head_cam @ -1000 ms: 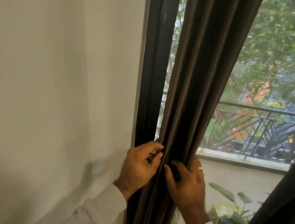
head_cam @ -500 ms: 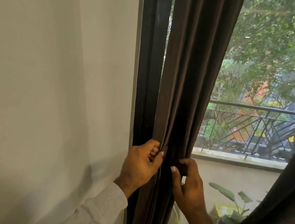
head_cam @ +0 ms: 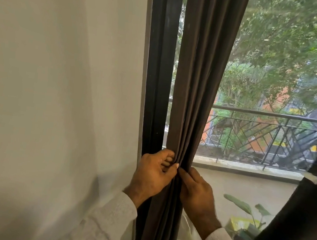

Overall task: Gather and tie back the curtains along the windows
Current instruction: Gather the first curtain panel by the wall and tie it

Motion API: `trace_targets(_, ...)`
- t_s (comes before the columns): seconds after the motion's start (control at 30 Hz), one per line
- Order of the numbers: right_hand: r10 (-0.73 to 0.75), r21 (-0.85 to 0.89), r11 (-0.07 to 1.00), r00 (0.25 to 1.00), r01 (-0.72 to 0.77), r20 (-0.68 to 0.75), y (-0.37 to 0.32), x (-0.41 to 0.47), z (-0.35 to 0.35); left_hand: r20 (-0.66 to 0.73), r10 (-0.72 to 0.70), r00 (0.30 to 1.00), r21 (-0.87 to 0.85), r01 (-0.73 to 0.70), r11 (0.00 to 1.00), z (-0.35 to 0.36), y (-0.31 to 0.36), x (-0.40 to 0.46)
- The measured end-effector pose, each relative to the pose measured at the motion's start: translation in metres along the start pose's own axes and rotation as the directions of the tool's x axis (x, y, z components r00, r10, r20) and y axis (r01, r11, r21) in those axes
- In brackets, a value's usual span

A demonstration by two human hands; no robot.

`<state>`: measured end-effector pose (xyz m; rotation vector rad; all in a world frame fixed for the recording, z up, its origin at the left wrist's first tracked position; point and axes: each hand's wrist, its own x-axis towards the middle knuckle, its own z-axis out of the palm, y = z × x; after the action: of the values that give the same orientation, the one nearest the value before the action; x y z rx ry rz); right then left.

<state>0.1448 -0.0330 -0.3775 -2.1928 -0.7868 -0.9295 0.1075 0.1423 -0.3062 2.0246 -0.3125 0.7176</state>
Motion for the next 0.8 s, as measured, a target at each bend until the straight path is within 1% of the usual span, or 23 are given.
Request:
trace_targets(0.1, -0.068, -0.091, 0.993, 0.996, 0.073, 0.063, 0.004, -0.001, -0.004, 0.024, 0.012, 1.0, -0.014, -0.012, 1.0, -0.002, 0.005, -0.001)
trace_targets(0.17, -0.074, -0.069, 0.994, 0.994, 0.079, 0.078, 0.004, -0.001, -0.006, 0.04, -0.006, 0.999, 0.006, 0.006, 1.0, 0.0, 0.006, -0.003)
trace_targets(0.2, -0.059, -0.02, 0.998, 0.996, 0.061, 0.069, 0.004, -0.003, -0.007, 0.024, 0.001, 1.0, 0.031, -0.002, 1.0, 0.002, 0.005, -0.003)
trace_targets(0.27, 0.052, 0.167, 0.985, 0.998, -0.054, 0.016, 0.0, -0.008, -0.012, -0.032, 0.017, 0.999, 0.068, -0.015, 0.998, 0.004, 0.0, -0.004)
trace_targets(0.37, 0.28, 0.401, 0.889, 0.956, -0.222, -0.092, -0.011, -0.017, -0.017, -0.08, 0.019, 0.997, 0.04, -0.015, 0.999, 0.003, -0.003, -0.007)
trace_targets(0.4, 0.32, 0.426, 0.872, 0.94, -0.242, -0.12, -0.011, -0.02, -0.017, -0.082, 0.023, 0.996, 0.026, -0.021, 0.999, 0.002, 0.0, -0.008)
trace_targets(0.43, 0.318, 0.411, 0.88, 0.938, -0.238, -0.138, -0.011, -0.022, -0.016, -0.078, 0.029, 0.996, 0.009, -0.029, 1.0, 0.001, 0.001, -0.009)
trace_targets(0.5, 0.231, 0.279, 0.942, 0.964, -0.187, -0.133, -0.004, -0.024, -0.011, -0.067, 0.039, 0.997, -0.012, -0.04, 0.999, 0.001, 0.002, -0.008)
trace_targets(0.57, 0.084, 0.096, 0.993, 0.992, -0.075, -0.094, 0.007, -0.026, 0.0, -0.035, 0.044, 0.998, -0.02, -0.045, 0.999, 0.006, 0.001, -0.007)
trace_targets(0.6, 0.02, 0.027, 0.999, 0.998, -0.018, -0.061, 0.012, -0.027, 0.007, -0.025, 0.044, 0.999, -0.033, -0.045, 0.998, 0.009, 0.001, -0.007)
trace_targets(0.63, -0.017, -0.006, 1.0, 1.0, 0.017, -0.024, 0.016, -0.028, 0.014, -0.016, 0.047, 0.999, -0.048, -0.047, 0.998, 0.011, 0.002, -0.008)
trace_targets(0.73, -0.042, 0.016, 0.999, 0.999, 0.041, 0.034, 0.018, -0.026, 0.017, 0.014, 0.04, 0.999, -0.062, -0.039, 0.997, 0.011, 0.009, -0.008)
trace_targets(0.8, -0.093, 0.023, 0.996, 0.993, 0.092, 0.074, 0.019, -0.027, 0.011, 0.024, 0.025, 0.999, -0.003, -0.025, 1.0, 0.009, 0.008, -0.005)
